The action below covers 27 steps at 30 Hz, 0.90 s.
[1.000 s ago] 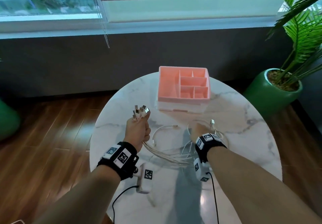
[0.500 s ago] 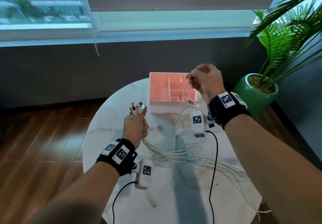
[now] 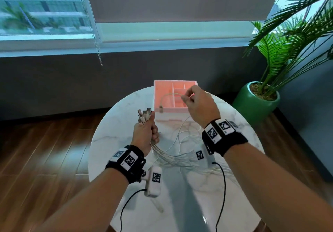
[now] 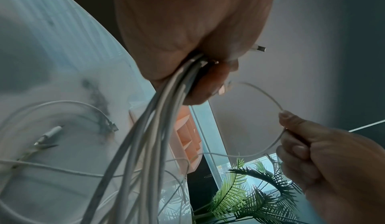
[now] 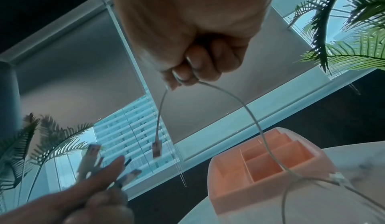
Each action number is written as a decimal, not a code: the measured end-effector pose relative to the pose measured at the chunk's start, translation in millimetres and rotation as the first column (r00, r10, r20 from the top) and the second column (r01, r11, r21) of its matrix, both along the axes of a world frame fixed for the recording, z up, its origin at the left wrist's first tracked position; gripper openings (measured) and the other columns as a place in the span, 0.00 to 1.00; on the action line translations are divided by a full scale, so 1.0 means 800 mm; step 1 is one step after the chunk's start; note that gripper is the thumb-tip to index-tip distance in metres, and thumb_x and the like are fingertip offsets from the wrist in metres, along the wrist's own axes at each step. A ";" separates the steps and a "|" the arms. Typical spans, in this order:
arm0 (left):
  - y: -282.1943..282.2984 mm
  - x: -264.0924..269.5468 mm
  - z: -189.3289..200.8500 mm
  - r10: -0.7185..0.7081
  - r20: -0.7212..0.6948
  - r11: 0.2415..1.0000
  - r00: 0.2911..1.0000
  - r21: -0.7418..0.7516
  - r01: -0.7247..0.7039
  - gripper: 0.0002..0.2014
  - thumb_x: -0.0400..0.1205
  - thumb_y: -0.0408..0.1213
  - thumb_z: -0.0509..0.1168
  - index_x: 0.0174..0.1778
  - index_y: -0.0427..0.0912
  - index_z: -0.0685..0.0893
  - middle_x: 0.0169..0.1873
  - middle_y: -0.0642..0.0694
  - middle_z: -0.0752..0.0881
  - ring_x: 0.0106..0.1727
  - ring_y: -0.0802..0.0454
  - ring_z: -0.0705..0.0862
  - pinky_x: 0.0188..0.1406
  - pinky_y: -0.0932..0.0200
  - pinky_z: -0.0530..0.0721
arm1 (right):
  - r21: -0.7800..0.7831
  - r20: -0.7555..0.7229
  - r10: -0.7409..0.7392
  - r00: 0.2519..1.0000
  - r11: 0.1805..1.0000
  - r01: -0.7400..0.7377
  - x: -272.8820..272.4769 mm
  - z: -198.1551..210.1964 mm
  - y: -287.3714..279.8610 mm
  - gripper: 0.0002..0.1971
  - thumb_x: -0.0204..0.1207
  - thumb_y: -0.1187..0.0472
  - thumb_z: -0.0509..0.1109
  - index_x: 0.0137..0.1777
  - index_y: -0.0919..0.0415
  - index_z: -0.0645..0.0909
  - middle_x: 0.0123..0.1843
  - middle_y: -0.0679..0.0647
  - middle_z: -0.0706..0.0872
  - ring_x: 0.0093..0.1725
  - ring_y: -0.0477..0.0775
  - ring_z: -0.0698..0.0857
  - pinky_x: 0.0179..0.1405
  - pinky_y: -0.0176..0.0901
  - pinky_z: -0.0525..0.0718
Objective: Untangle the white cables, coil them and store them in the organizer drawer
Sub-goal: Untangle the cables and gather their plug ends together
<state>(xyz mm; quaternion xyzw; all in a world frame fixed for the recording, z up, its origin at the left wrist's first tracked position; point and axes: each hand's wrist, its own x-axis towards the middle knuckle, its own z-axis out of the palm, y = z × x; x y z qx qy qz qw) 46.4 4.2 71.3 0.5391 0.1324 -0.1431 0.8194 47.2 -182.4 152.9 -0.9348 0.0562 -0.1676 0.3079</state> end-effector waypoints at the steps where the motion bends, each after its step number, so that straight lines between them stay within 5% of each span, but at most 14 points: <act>1: 0.000 -0.002 0.000 0.001 -0.010 1.000 1.000 -0.003 -0.001 0.24 0.86 0.52 0.68 0.29 0.44 0.70 0.21 0.47 0.68 0.18 0.53 0.64 0.16 0.64 0.66 | 0.014 0.010 -0.001 1.000 1.000 0.000 -0.005 -0.006 0.005 0.09 0.82 0.50 0.67 0.45 0.53 0.76 0.28 0.46 0.80 0.29 0.49 0.79 0.32 0.45 0.75; 9: -0.001 -0.004 0.000 -0.001 -0.032 0.991 0.999 -0.135 -0.004 0.22 0.80 0.59 0.70 0.39 0.41 0.78 0.24 0.50 0.60 0.21 0.56 0.59 0.16 0.63 0.60 | 0.314 -0.070 0.295 0.953 0.913 -0.259 -0.065 -0.074 0.055 0.07 0.84 0.55 0.66 0.45 0.53 0.74 0.25 0.48 0.76 0.21 0.44 0.69 0.26 0.43 0.71; 13: 0.007 0.002 -0.004 -0.033 -0.051 0.991 0.998 -0.132 0.026 0.17 0.83 0.51 0.71 0.42 0.40 0.79 0.22 0.50 0.65 0.20 0.55 0.64 0.16 0.63 0.63 | 0.207 -0.142 0.422 0.895 0.897 -0.390 -0.092 -0.100 0.062 0.05 0.83 0.55 0.68 0.46 0.54 0.78 0.24 0.44 0.75 0.23 0.43 0.70 0.28 0.40 0.71; 16: 0.008 0.003 -0.008 -0.041 -0.069 0.994 0.997 -0.107 0.034 0.14 0.84 0.46 0.71 0.39 0.42 0.79 0.24 0.50 0.68 0.22 0.56 0.63 0.16 0.63 0.63 | 0.091 -0.177 0.393 0.902 0.920 -0.382 -0.099 -0.113 0.051 0.06 0.81 0.50 0.70 0.47 0.52 0.83 0.30 0.41 0.75 0.30 0.42 0.74 0.34 0.44 0.75; 20: 0.011 0.009 -0.010 0.033 -0.108 0.983 0.994 -0.177 -0.052 0.11 0.86 0.40 0.69 0.39 0.46 0.78 0.28 0.50 0.73 0.23 0.57 0.66 0.14 0.64 0.61 | -0.093 -0.288 0.335 0.897 0.922 -0.375 -0.097 -0.141 0.022 0.10 0.81 0.48 0.67 0.48 0.53 0.84 0.48 0.47 0.80 0.52 0.51 0.75 0.54 0.48 0.77; 25: 0.021 0.019 -0.003 0.149 -0.124 0.960 0.981 -0.221 -0.173 0.17 0.88 0.40 0.66 0.33 0.45 0.73 0.25 0.49 0.71 0.27 0.51 0.77 0.26 0.58 0.78 | -0.219 -0.287 0.143 0.947 0.953 -0.210 -0.098 -0.168 -0.028 0.06 0.80 0.57 0.66 0.41 0.54 0.79 0.45 0.49 0.85 0.49 0.56 0.81 0.45 0.48 0.75; 27: 0.021 0.018 0.003 0.140 -0.120 0.947 0.983 -0.272 -0.169 0.20 0.89 0.41 0.64 0.30 0.45 0.70 0.23 0.50 0.69 0.22 0.52 0.73 0.29 0.56 0.82 | -0.250 -0.324 0.025 0.946 0.962 -0.111 -0.093 -0.173 -0.053 0.06 0.80 0.60 0.64 0.43 0.57 0.81 0.48 0.52 0.84 0.53 0.59 0.79 0.48 0.50 0.78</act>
